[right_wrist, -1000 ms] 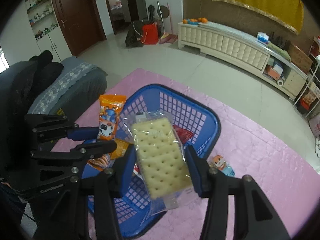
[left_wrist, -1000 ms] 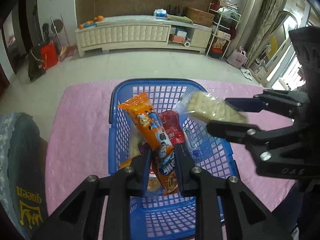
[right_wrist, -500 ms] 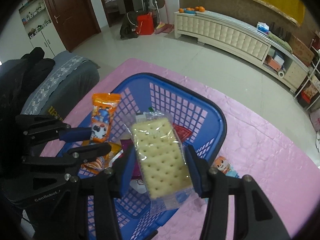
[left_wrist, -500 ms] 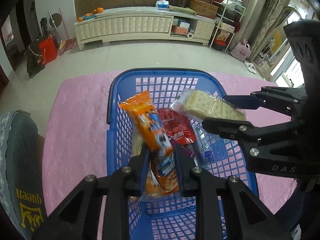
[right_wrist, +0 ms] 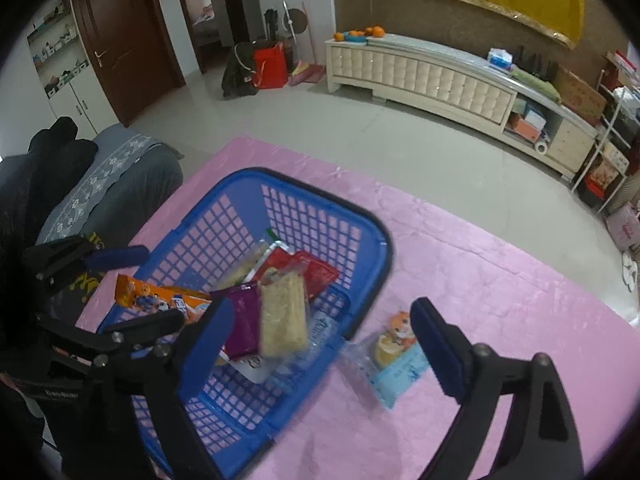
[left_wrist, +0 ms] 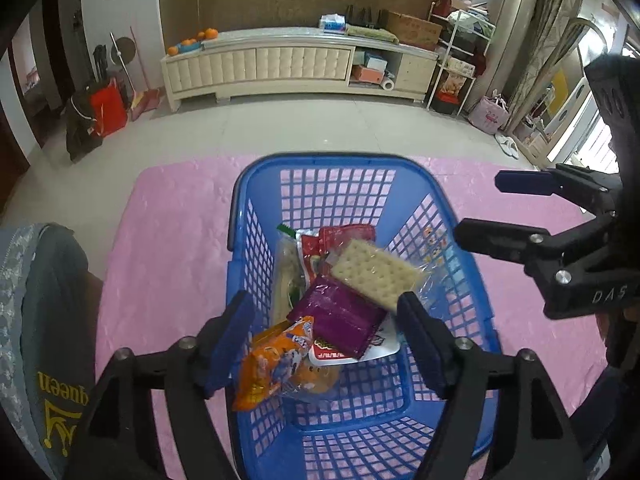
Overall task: Organize snacks
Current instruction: 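Carry both snacks over the blue basket and open both tools to drop them, then grasp the light-blue bread pack with the right tool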
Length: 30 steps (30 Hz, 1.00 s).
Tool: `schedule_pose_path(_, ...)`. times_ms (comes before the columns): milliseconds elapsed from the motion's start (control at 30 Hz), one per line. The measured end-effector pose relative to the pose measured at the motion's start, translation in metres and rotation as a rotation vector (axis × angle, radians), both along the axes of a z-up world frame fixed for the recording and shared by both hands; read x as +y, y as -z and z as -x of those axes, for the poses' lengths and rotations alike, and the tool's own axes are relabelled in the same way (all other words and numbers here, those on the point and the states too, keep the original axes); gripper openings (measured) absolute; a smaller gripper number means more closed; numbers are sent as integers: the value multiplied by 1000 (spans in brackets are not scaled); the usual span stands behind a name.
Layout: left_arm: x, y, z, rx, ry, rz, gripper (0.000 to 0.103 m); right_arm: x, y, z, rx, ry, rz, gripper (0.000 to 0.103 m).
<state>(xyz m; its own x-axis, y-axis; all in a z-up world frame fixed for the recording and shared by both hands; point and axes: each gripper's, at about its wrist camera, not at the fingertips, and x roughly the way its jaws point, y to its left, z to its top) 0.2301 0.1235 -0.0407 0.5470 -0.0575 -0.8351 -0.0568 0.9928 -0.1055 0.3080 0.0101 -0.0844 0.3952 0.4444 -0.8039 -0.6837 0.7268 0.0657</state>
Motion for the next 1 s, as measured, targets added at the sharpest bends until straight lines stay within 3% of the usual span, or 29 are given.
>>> schedule_pose_path(167, -15, -17, 0, -16, 7, -30, 82, -24, -10, 0, -22, 32, 3, 94)
schedule_pose_path(367, -33, -14, -6, 20, 6, -57, 82, -51, -5, -6, 25, 109, 13, 94)
schedule_pose_path(633, -28, 2, -29, 83, -90, 20, 82, -68, 23, -24, 159, 176, -1, 94)
schedule_pose_path(1000, -18, 23, -52, 128, -123, -7, 82, -84, 74, -64, 402, 296, -139, 94)
